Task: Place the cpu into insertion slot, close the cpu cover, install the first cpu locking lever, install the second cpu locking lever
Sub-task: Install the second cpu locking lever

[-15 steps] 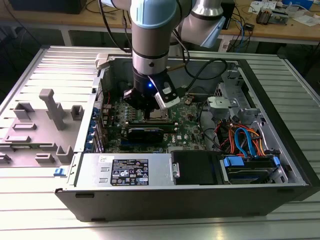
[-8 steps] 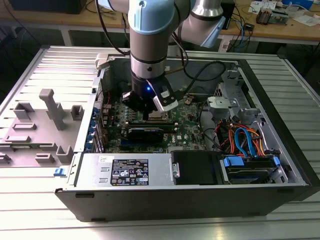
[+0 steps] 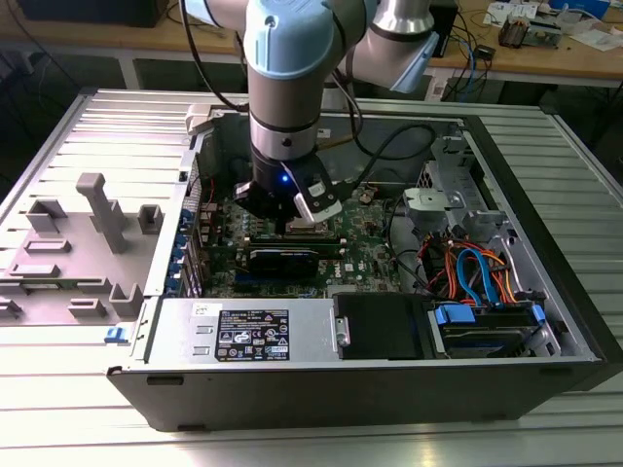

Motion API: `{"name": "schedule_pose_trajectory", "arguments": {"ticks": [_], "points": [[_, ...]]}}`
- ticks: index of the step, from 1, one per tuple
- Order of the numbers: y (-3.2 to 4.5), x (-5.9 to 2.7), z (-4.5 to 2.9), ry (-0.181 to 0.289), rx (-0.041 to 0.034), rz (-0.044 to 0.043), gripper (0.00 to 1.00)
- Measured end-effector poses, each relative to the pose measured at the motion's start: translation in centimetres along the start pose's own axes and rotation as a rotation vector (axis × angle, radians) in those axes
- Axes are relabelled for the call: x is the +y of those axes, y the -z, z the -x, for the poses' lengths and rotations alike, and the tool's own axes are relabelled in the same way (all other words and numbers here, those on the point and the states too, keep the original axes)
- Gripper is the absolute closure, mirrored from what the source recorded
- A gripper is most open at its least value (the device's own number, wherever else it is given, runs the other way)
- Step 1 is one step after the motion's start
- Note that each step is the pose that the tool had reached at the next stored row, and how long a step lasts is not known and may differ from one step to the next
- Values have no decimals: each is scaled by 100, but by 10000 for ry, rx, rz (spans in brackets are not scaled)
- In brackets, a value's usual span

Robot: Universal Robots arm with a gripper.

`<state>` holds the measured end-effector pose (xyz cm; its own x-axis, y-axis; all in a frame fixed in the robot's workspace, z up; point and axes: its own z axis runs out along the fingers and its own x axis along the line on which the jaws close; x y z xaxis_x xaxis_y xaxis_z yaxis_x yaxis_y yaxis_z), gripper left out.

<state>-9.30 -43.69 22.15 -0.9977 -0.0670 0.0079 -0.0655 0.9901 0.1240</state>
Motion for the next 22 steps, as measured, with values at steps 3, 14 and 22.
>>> {"name": "schedule_pose_trajectory", "arguments": {"ticks": [3, 14, 22], "points": [[-53, -6, -20, 29, -4, 98, 89], [-102, -11, -51, 52, -11, 269, 89], [-120, -33, -66, 56, -22, 409, 89]]}}
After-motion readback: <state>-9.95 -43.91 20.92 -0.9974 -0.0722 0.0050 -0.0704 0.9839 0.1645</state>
